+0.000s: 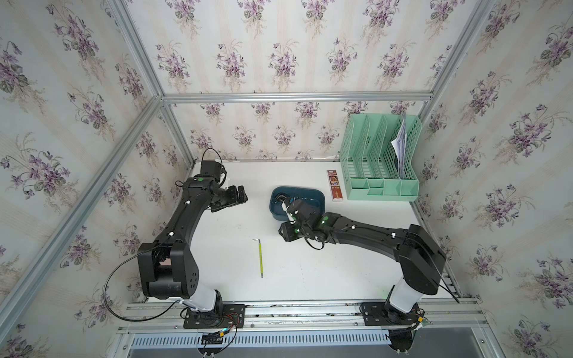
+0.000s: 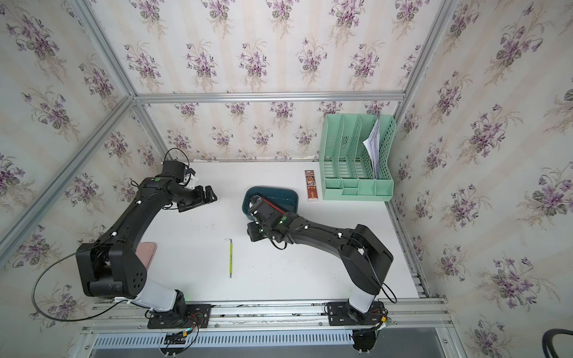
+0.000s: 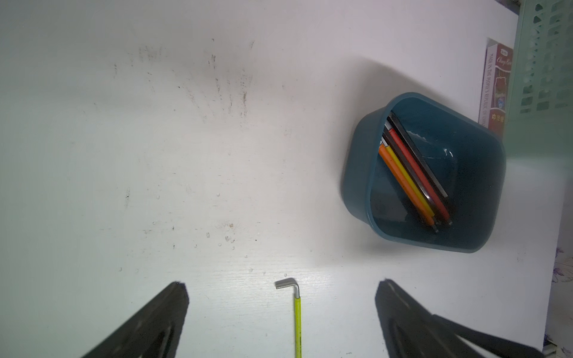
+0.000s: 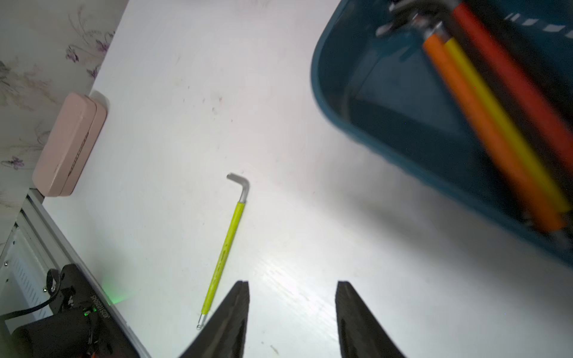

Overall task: Put the hex key on the desktop into the storage box
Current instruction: Pick up the Allen key from the center of the board.

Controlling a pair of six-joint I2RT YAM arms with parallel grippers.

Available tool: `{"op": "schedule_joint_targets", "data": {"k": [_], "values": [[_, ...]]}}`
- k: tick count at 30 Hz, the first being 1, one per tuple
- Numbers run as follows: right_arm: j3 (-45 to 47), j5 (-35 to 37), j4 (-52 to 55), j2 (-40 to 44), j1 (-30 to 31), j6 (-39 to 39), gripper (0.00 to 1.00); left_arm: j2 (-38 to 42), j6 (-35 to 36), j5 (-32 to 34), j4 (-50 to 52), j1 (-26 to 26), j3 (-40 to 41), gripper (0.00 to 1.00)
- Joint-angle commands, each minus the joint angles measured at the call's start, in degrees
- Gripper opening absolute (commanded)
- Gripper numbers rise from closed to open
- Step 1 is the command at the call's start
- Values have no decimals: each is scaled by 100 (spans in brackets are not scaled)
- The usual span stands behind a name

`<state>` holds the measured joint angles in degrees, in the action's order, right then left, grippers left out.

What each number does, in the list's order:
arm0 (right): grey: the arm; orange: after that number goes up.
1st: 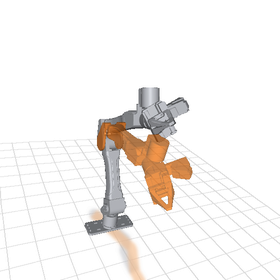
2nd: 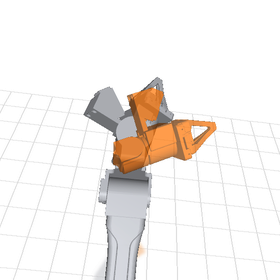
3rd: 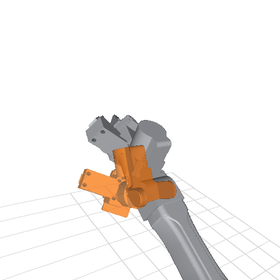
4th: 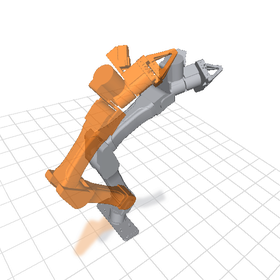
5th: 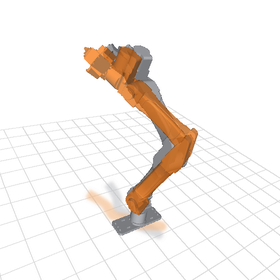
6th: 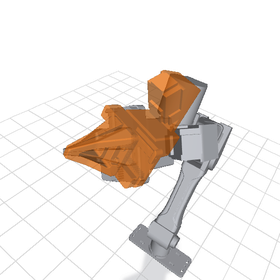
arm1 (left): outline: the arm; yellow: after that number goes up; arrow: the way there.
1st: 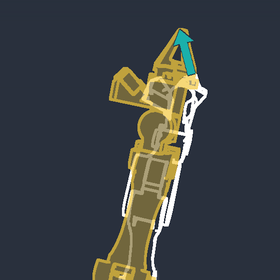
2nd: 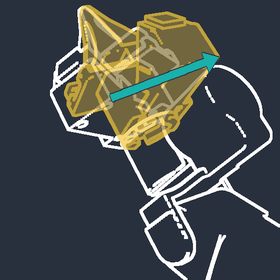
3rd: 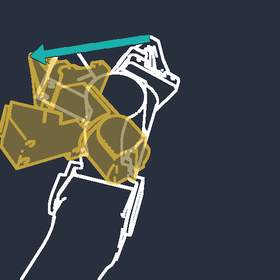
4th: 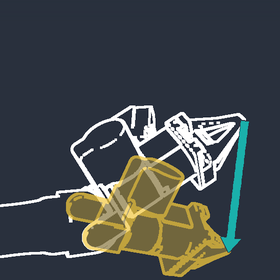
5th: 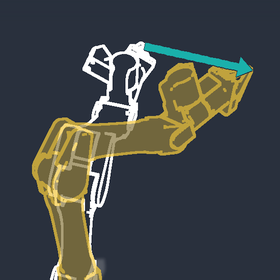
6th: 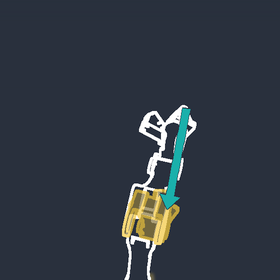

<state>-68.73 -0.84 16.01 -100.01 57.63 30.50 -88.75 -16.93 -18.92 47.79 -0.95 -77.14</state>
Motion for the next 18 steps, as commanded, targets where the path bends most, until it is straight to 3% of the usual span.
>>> {"op": "schedule_joint_targets", "data": {"k": [1,8,18], "values": [[-212,459,434,-395,469,801,50,89,19,-109,-9,-27,7,99],[-1141,584,1115,-1305,1218,1194,49,401,-22,-130,-158,-124,156,99],[-2405,1039,1734,-2484,1530,1294,50,488,-63,-313,-197,-239,180,99]]}}
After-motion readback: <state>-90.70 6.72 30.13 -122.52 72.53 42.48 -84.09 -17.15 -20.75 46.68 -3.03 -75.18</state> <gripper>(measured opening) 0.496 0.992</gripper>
